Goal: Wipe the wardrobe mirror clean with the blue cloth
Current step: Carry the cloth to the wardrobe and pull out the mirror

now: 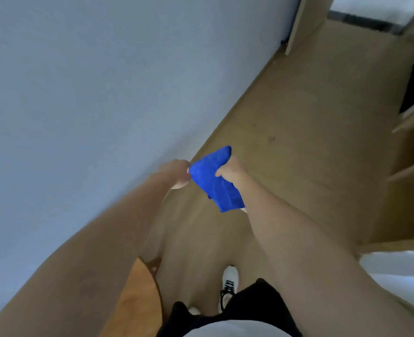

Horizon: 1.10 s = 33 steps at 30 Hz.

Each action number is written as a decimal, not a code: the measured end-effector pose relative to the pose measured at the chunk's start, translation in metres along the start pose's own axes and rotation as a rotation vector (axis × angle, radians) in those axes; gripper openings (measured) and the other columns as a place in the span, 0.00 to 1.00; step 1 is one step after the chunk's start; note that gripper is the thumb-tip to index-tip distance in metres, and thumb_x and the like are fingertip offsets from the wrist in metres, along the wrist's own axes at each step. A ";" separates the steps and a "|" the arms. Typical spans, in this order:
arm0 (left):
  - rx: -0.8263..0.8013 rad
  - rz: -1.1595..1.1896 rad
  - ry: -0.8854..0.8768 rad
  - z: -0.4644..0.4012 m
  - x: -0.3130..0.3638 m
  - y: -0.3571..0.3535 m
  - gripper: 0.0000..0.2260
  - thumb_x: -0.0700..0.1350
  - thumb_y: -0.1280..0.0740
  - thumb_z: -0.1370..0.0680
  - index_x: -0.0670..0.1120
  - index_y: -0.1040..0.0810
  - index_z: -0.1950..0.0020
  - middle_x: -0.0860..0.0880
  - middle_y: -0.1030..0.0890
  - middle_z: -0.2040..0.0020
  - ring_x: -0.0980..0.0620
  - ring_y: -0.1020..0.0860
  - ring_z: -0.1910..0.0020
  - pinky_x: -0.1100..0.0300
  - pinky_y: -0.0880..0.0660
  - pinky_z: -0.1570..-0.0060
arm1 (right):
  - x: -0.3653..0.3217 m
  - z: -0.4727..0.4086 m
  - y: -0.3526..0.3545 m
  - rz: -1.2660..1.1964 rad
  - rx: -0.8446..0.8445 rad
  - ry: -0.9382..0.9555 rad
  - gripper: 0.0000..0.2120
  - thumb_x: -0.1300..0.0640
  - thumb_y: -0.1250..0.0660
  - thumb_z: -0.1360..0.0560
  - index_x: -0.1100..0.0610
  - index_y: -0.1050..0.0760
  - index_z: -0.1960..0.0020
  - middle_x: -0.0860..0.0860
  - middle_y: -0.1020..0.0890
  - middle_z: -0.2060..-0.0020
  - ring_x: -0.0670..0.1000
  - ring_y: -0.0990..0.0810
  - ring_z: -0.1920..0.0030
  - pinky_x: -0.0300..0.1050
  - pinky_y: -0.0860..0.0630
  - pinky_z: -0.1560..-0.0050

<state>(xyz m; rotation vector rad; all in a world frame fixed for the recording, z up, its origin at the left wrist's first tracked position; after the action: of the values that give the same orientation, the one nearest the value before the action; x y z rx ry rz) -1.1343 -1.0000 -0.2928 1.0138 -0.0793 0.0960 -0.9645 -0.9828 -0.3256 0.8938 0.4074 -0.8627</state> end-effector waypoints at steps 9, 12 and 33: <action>0.032 -0.104 -0.272 -0.084 0.165 0.046 0.07 0.44 0.41 0.21 0.48 0.25 0.49 0.47 0.23 0.50 0.45 0.24 0.54 0.56 0.28 0.57 | 0.070 -0.019 0.143 -0.316 0.183 -0.172 0.19 0.59 0.30 0.27 0.59 0.30 0.38 0.55 0.21 0.46 0.55 0.23 0.50 0.48 0.27 0.53; 0.032 -0.143 -0.350 -0.108 0.210 0.057 0.04 0.43 0.41 0.23 0.47 0.27 0.54 0.48 0.24 0.54 0.44 0.23 0.55 0.56 0.27 0.57 | 0.081 -0.026 0.179 -0.337 0.235 -0.207 0.16 0.61 0.32 0.26 0.59 0.29 0.40 0.55 0.21 0.48 0.56 0.22 0.50 0.49 0.25 0.53; 0.014 -0.336 -0.812 -0.388 0.378 0.216 0.06 0.46 0.39 0.25 0.48 0.23 0.54 0.48 0.20 0.52 0.45 0.21 0.53 0.55 0.25 0.56 | -0.013 -0.201 0.384 -0.101 0.526 -0.399 0.11 0.57 0.36 0.21 0.58 0.27 0.40 0.50 0.26 0.57 0.49 0.28 0.61 0.40 0.39 0.70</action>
<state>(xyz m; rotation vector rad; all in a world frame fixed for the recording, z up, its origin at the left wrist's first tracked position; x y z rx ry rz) -0.7757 -0.5407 -0.2728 1.0148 -0.6442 -0.6282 -0.6605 -0.6857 -0.2393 1.1532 -0.1342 -1.2413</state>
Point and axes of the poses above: each hand's wrist, its own z-axis away from the middle knuckle, its own y-axis out of the back of the hand, x = y × z, the point moved 3 cm from there along -z, towards the middle knuckle
